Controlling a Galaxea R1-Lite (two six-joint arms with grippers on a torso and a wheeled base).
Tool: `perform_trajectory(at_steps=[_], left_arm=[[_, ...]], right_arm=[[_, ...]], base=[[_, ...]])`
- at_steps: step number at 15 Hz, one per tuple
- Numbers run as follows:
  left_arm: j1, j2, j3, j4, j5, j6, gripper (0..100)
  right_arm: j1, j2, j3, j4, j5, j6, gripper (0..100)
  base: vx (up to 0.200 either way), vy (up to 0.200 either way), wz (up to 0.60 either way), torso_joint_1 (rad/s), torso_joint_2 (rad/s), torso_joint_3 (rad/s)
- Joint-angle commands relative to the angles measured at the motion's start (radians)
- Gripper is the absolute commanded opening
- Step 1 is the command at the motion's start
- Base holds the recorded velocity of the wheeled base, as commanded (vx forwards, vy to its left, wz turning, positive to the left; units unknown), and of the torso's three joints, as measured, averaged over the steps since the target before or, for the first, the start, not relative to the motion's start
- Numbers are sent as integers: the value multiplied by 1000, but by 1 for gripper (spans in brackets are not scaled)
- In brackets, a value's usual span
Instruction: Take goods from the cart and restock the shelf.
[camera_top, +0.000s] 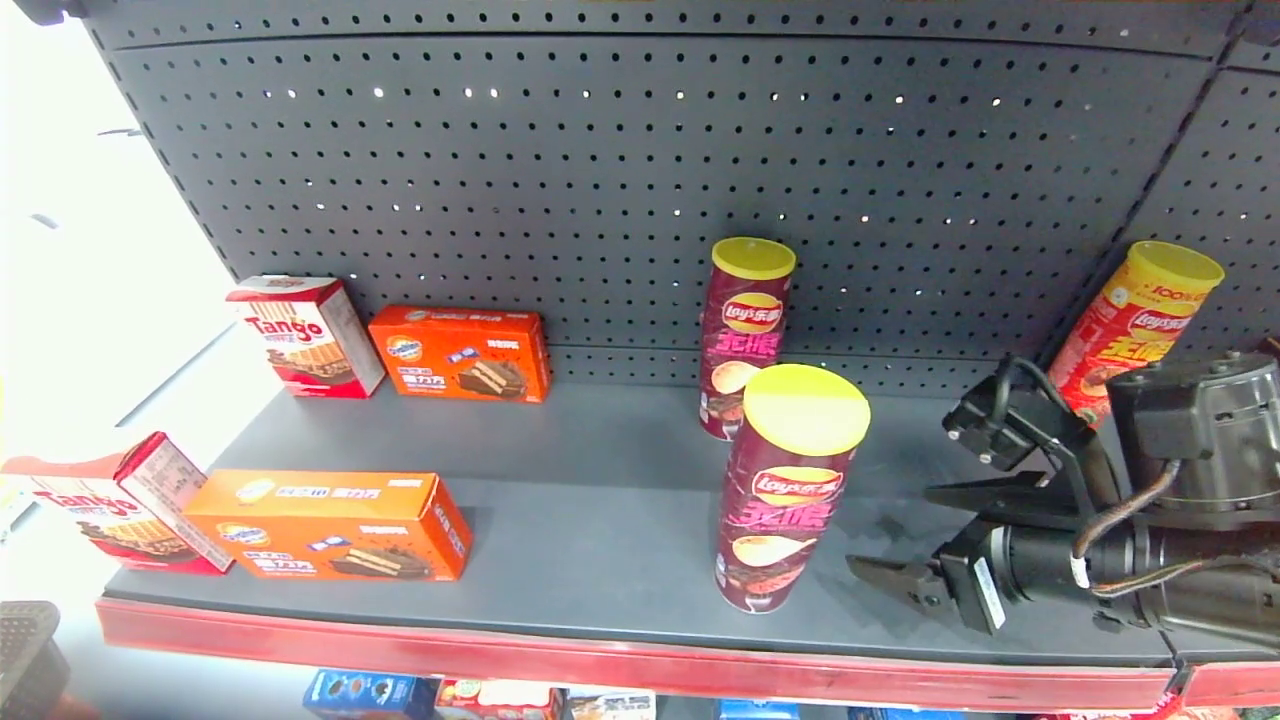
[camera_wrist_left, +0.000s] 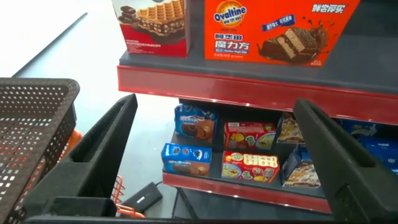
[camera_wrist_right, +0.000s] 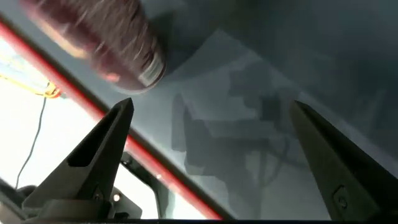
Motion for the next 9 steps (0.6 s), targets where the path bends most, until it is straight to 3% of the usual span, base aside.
perform_trajectory(at_steps=[1,9], left_arm=[[0,3,0,0,1,0,100],[2,3,0,0,0,0,100]], right_arm=[[2,49,-33,0,-6,0,100],[3,114,-89,0,-9,0,100]], base=[[0,0,0,0,0,0],[0,0,0,0,0,0]])
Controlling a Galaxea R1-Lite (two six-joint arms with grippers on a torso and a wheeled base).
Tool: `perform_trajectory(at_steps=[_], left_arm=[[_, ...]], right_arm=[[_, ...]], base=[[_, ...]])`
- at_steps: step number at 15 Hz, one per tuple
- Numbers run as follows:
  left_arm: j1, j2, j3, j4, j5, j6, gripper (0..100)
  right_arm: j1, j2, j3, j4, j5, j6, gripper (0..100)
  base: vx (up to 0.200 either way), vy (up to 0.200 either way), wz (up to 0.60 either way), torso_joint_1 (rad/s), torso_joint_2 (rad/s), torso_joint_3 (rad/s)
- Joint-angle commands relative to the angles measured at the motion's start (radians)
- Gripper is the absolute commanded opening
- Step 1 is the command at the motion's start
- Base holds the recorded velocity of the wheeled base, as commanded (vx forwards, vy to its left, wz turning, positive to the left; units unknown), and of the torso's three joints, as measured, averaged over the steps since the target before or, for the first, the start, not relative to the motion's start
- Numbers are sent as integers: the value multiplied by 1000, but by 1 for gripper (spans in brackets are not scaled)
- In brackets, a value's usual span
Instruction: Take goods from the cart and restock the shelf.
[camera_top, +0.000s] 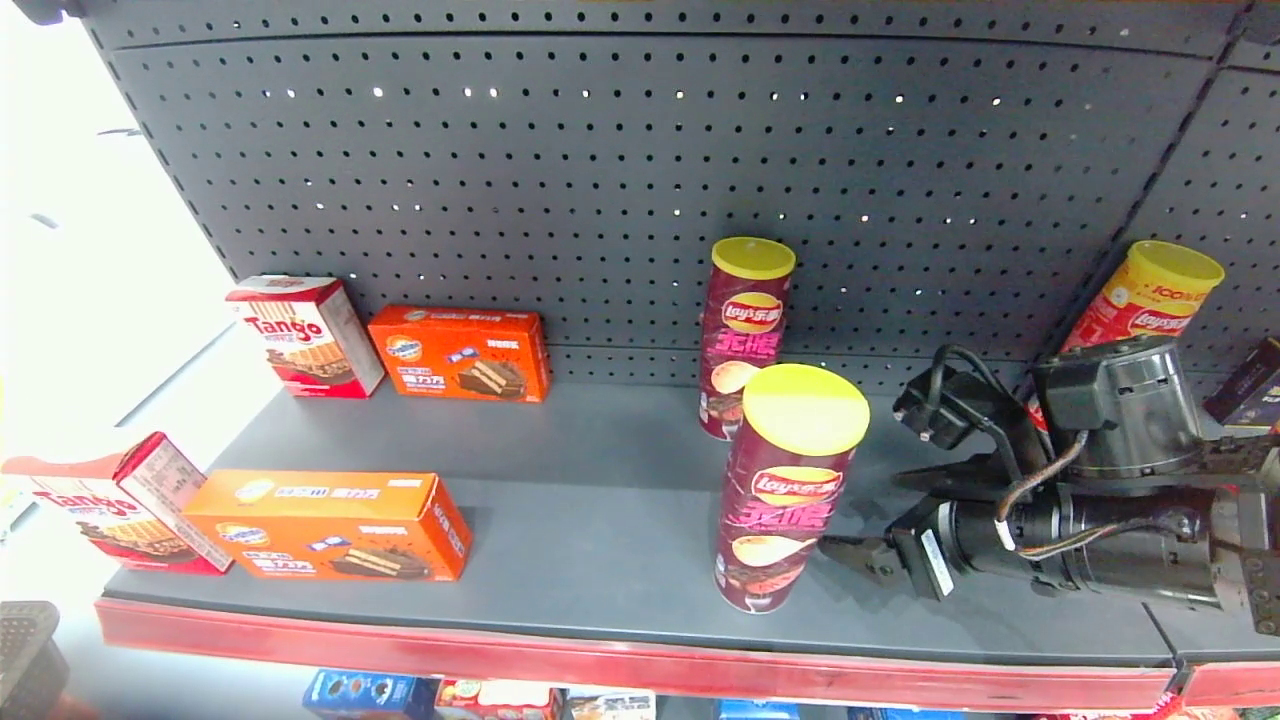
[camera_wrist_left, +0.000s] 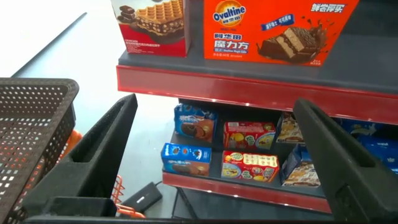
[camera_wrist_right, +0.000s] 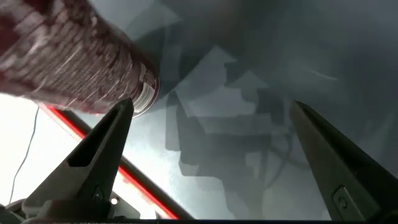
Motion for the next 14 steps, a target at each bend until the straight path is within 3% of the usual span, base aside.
perform_trajectory(at_steps=[1,14], left_arm=[[0,2,0,0,1,0,100],[-1,2,0,0,1,0,100]], right_arm=[[3,12,-10,-1,0,0,100],[9,60,-44,-1,0,-2,100]], base=[[0,0,0,0,0,0],[0,0,0,0,0,0]])
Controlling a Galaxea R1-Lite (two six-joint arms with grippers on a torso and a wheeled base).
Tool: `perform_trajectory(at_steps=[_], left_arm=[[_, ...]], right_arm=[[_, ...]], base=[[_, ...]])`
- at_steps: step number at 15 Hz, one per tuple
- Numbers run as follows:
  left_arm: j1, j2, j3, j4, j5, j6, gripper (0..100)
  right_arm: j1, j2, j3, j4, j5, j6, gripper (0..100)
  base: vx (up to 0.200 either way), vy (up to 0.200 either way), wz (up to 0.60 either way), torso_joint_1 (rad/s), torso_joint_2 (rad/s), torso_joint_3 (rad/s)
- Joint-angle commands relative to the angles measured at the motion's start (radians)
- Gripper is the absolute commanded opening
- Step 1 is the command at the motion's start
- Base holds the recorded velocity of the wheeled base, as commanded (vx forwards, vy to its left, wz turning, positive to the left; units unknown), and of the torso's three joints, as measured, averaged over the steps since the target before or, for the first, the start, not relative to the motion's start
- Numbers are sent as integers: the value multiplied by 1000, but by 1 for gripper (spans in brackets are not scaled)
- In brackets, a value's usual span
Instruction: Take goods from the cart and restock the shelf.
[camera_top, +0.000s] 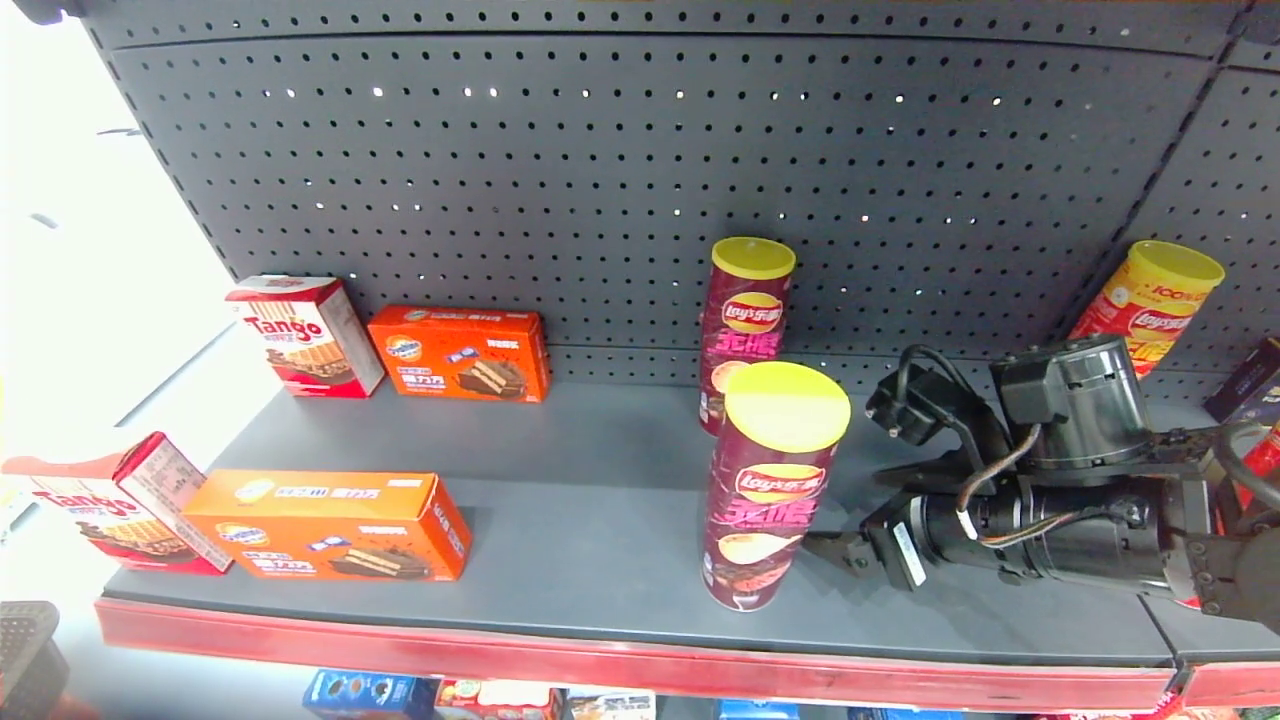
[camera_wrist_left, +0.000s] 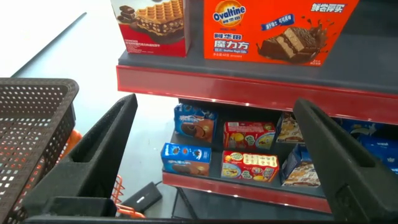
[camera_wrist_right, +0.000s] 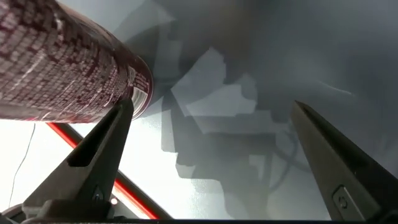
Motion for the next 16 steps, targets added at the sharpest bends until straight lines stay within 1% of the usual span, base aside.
perform_trajectory(at_steps=[1,10,12,14,16], left_arm=[[0,2,-1,0,1,-1,100],[2,2,-1,0,1,-1,100],[0,2,0,0,1,-1,100],[2,2,0,0,1,-1,100],[0,2,0,0,1,-1,100]], right_arm=[[1,2,-2,0,0,-1,100],[-2,-12,3,0,-2,1,100],[-25,-71,11,0,-2,4,100],[-58,-197,32,1,-2,10,100],[-74,-358,98,3,6,10,100]], base=[[0,0,0,0,0,0],[0,0,0,0,0,0],[0,0,0,0,0,0],[0,0,0,0,0,0],[0,0,0,0,0,0]])
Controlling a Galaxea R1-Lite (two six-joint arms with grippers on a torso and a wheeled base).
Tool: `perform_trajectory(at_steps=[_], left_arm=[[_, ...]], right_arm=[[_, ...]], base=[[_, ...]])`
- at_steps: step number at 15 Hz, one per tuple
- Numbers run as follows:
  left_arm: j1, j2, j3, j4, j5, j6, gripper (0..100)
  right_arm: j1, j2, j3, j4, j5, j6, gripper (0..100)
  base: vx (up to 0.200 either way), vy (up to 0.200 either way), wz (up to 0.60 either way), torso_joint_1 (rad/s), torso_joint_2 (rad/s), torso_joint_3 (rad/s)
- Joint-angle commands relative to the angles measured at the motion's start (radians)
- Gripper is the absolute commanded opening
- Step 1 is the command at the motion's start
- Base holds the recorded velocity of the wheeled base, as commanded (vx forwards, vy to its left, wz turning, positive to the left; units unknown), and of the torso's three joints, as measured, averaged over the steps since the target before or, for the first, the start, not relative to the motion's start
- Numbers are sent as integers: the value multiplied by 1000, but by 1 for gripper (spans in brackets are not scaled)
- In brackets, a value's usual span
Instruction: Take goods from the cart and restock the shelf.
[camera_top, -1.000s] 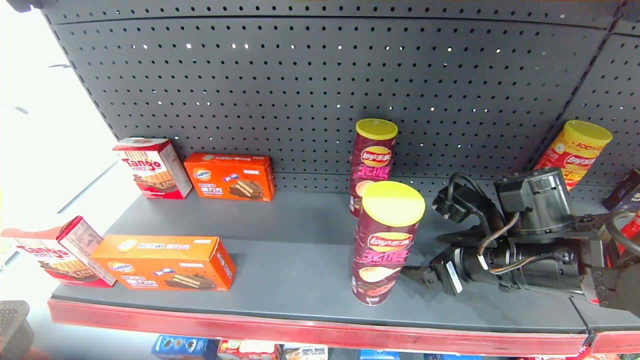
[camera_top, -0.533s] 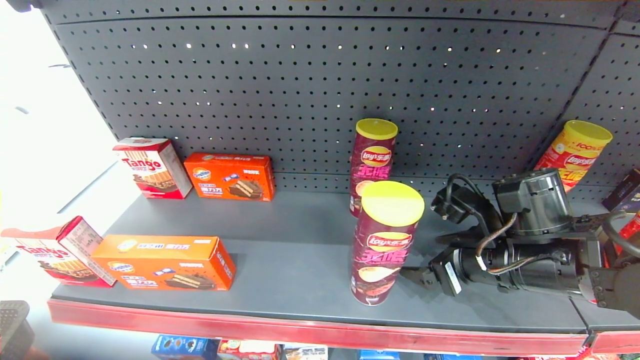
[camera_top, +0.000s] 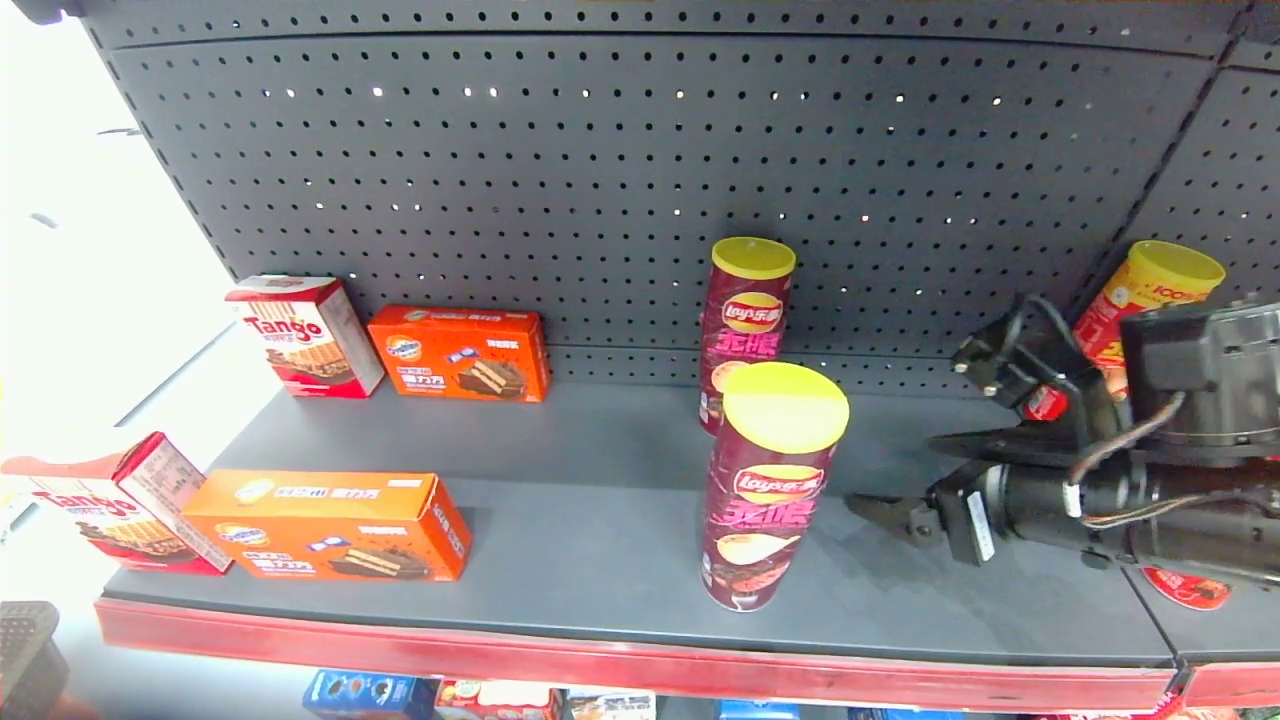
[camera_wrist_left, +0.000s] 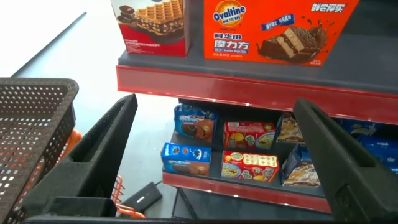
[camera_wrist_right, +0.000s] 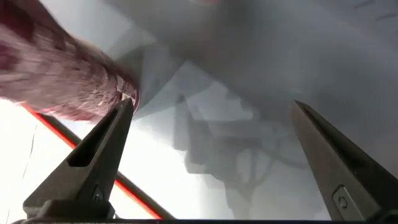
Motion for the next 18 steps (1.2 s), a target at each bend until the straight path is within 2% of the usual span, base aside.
perform_trajectory(at_steps=[1,5,8,11,12,14,15,16,18], left_arm=[[0,1,-1,0,1,0,100],[0,1,-1,1,1,0,100],[0,1,-1,1,1,0,100],[0,1,0,0,1,0,100],[0,1,0,0,1,0,100],[0,1,0,0,1,0,100],[0,1,0,1,1,0,100],[2,1,0,1,1,0,100],[0,1,-1,3,1,0,100]], right_arm=[[-23,-283,117,2,10,-1,100],[17,-613,341,2,12,-2,100],[4,-913,530,11,2,7,100],[-65,-1116,649,94,-2,137,100],[-105,-1185,691,127,1,154,100],[-128,-1357,809,143,-4,154,100],[-128,-1433,809,196,-5,140,100],[-157,-1432,803,215,-5,133,100],[-298,-1327,804,207,-5,131,100]], base=[[0,0,0,0,0,0],[0,0,0,0,0,0],[0,0,0,0,0,0],[0,0,0,0,0,0],[0,0,0,0,0,0],[0,0,0,0,0,0],[0,0,0,0,0,0],[0,0,0,0,0,0],[0,0,0,0,0,0]])
